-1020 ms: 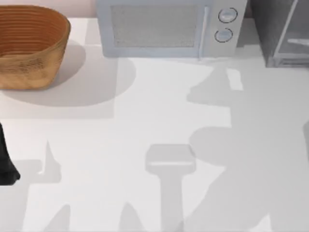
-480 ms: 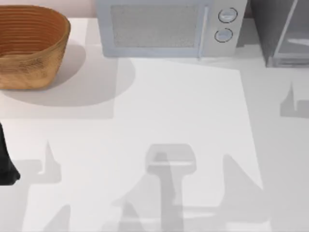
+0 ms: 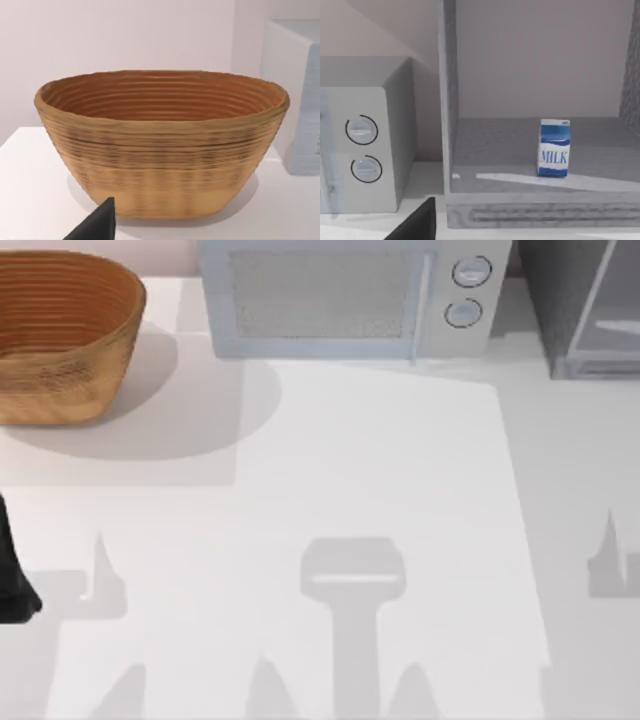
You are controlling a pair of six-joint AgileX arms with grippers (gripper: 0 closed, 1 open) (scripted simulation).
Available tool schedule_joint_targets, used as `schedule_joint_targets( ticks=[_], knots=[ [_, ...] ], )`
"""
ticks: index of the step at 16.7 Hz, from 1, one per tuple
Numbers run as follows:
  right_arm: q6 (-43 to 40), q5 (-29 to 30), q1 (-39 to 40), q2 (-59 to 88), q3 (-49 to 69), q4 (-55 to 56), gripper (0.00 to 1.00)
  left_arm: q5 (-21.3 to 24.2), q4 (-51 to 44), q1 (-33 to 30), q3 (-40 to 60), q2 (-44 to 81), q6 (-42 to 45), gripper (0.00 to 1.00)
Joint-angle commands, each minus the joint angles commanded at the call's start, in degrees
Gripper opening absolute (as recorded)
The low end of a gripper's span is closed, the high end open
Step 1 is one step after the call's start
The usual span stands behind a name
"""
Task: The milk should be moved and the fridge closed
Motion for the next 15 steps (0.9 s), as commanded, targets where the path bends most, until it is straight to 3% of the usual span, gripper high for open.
schedule_joint_targets(
  ticks=[5,11,15],
  knots=[
    [-0.20,0.46,1.69,-7.71,-5.99,-3.93,1.00,0.00,0.00,0.00,0.00,0.00,0.00,1.00],
    [-0.14,0.40,1.53,-8.05,-5.40,-4.55,1.00,0.00,0.00,0.00,0.00,0.00,0.00,1.00],
    [0.00,0.27,1.74,-13.85,-0.63,-13.11,1.00,0.00,0.00,0.00,0.00,0.00,0.00,1.00]
  ],
)
